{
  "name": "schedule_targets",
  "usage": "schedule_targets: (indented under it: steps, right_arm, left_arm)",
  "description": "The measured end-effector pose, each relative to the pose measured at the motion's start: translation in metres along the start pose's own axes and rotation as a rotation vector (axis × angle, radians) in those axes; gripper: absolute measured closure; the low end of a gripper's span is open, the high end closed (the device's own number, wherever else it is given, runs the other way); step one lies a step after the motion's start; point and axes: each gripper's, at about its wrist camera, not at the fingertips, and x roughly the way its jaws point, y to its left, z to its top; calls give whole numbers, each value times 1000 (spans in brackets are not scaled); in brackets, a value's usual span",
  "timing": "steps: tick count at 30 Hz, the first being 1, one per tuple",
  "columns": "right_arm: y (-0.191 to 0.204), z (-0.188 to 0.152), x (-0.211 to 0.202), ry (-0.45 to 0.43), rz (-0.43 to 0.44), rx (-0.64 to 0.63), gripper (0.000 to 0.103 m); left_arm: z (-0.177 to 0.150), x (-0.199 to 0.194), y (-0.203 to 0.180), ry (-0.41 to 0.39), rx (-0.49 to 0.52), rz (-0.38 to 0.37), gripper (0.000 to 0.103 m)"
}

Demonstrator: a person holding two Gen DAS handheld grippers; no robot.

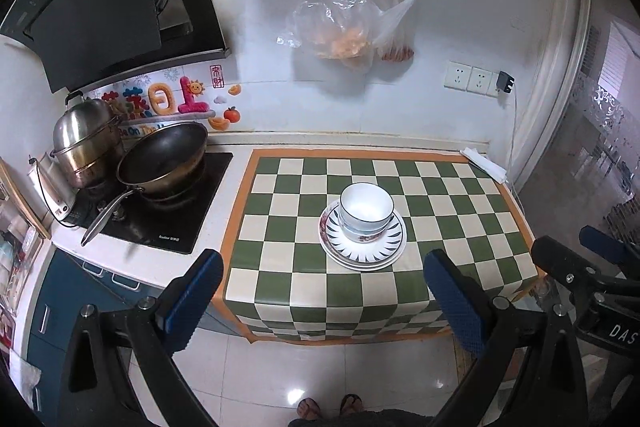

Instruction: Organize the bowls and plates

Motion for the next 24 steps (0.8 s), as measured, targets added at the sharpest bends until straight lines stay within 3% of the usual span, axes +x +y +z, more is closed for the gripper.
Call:
schedule_targets:
  steps: [24]
  right_arm:
    - [7,-10,8,13,-25,17,1]
  left_arm:
    - [-3,0,7,10,11,-40,0]
